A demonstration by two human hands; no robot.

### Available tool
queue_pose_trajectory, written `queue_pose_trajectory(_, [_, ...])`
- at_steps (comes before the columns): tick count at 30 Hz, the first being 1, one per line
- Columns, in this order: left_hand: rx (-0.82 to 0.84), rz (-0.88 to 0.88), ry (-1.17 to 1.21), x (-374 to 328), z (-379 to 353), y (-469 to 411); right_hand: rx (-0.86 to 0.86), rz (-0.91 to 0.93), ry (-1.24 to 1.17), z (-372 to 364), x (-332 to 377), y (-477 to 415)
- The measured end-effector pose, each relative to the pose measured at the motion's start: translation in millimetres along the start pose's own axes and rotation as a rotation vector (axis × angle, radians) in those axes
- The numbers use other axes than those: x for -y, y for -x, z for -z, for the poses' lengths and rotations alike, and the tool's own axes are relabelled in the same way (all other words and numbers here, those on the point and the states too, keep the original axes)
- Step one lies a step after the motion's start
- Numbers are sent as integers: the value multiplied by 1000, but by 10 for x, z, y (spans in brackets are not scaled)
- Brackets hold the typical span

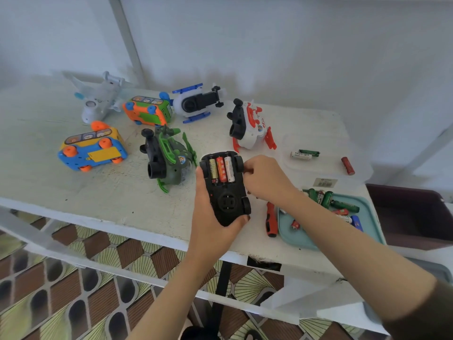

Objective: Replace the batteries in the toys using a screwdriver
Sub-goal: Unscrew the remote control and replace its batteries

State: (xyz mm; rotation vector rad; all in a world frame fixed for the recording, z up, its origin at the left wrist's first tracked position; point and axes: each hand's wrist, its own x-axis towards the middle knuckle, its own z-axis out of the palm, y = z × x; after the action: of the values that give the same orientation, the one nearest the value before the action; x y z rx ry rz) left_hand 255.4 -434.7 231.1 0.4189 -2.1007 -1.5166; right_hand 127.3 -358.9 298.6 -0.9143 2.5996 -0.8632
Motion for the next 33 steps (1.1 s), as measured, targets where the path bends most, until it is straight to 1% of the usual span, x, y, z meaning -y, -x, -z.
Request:
queue_pose_trajectory(4, [48, 40, 9, -9, 64, 127, 11, 20, -14, -28, 96, 95])
queue_pose_trajectory(8, [-80, 32, -53, -53, 162, 302, 121, 69, -141, 5, 174, 115])
queue_pose_trajectory(9, [-103, 33, -54, -50, 195, 333, 122, 67, -175, 17, 175, 88])
queue_pose_trajectory(12, [-121, 32, -70, -22, 301, 382, 46, 28, -198, 24, 111, -71])
queue_pose_trajectory(15, [-124, 41, -93, -10, 374, 403, 18, 27, -87, -14, 30, -220])
queue_pose_trajectory(20, [-144, 57, -116, 42, 436, 436, 32, -2, 148, -177, 23, -375])
queue_pose_trajectory(26, [-144, 57, -91, 36, 453, 433, 68, 82, 289, -285, 227, -472])
queue_pose_trajectory(30, [-133, 57, -96, 23, 458, 418, 156, 24, 418, -339, 355, -561])
queue_pose_trajectory(33, [-127, 68, -97, 28, 448, 414, 263, -41, 411, -313, 393, -595])
